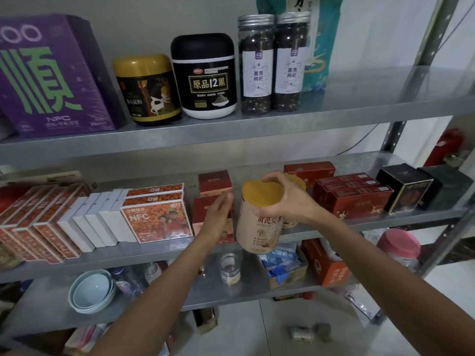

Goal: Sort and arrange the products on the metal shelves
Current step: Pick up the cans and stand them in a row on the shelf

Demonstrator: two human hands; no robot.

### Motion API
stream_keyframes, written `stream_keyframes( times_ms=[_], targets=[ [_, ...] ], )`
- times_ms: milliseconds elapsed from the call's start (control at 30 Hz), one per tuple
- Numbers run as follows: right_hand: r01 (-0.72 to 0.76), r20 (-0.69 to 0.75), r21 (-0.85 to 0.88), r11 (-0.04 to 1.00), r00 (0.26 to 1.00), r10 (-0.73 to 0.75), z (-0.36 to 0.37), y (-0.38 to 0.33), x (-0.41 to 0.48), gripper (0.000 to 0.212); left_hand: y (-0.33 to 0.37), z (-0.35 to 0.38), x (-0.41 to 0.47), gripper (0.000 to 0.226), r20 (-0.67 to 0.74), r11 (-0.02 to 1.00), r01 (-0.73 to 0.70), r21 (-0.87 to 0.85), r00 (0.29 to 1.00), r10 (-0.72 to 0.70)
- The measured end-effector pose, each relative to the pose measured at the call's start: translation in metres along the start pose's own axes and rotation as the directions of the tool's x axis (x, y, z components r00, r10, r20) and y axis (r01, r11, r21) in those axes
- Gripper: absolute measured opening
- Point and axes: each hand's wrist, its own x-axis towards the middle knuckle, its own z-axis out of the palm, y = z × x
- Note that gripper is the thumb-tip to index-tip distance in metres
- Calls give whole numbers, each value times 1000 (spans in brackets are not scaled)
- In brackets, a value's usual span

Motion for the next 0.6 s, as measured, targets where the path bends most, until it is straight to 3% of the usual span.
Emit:
stream_keyframes(
  times_ms=[100, 233, 367, 467, 600],
  targets=[
    [28, 55, 126, 992, 998, -36, -17, -9, -13, 65, 16, 10, -8, 64, 167, 975, 115, -188, 982, -84],
    [2, 32, 309, 951, 999, -12, -30, -16, -25, 59, 25, 28, -27, 73, 422, 857, 370, -357, 883, -206],
    [-78, -49, 427, 901, 993, 109, -30, -11, -26, 49, 28, 50, -40, 79, 520, 633, 524, -569, 826, -216],
    [-143, -56, 517, 844, 978, 201, -27, -3, -24, 39, 36, 64, -49, 81, 578, 469, 618, -631, 778, -248],
    [-231, -25, 688, 688, 940, 340, -22, 8, -23, 59, 52, 81, -61, 76, 570, 307, 660, -685, 749, -338]
  ],
)
